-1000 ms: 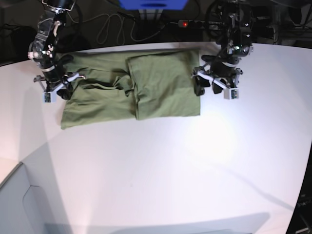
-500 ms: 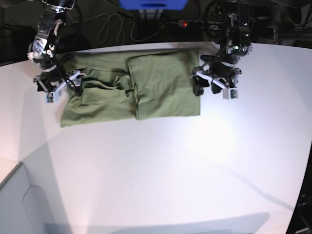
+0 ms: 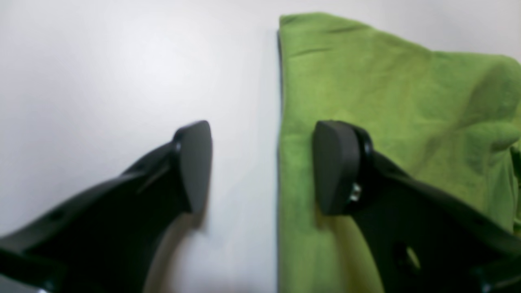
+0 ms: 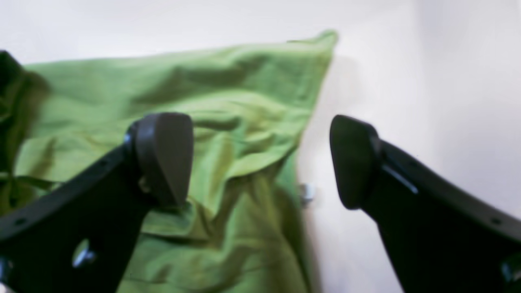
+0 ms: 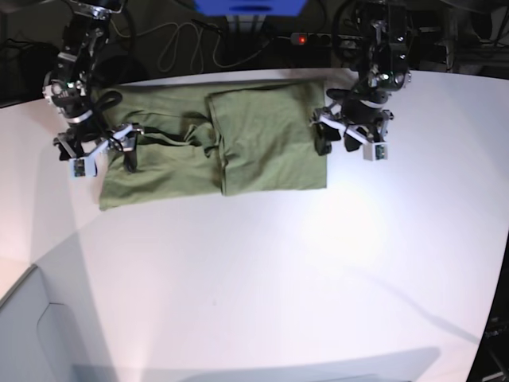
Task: Fold the T-shirt properly
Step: 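Lower both grippers onto the two ends of the half-folded shirt and grasp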
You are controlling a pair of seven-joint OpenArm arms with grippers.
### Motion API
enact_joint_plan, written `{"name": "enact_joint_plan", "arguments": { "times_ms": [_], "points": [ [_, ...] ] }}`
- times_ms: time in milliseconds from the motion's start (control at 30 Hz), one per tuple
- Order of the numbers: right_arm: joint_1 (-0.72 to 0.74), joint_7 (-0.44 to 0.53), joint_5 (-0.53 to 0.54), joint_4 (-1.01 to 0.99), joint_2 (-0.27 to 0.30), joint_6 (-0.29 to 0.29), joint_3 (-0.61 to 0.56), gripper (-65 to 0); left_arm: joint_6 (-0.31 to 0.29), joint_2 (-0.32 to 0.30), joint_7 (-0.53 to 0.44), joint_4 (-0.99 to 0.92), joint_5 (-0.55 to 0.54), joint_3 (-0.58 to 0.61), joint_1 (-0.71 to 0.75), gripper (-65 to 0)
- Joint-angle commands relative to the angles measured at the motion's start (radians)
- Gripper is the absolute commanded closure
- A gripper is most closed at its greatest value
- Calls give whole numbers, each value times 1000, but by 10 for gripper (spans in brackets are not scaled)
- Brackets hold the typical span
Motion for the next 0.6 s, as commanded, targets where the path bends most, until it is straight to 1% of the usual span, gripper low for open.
{"name": "enact_joint_plan", "arguments": {
  "times_ms": [0,167,467,567],
  "points": [
    [7,19,2,-6,5,-2,-5,-507,-6,-2,-18,15,-6,-2,-1,-383],
    [15,27,4,-104,10,-2,-19,-507,-6,-3,-18,15,-6,-2,-1,-383],
    [2,22,2,-111,13,-2,-19,-505,-6,3,-18,-18,-6,-2,-9,-383],
    [-24,24,1,-106,14,-2,-22,-501,-6,3,-18,-25,-6,-2,-9,-383]
  ]
}}
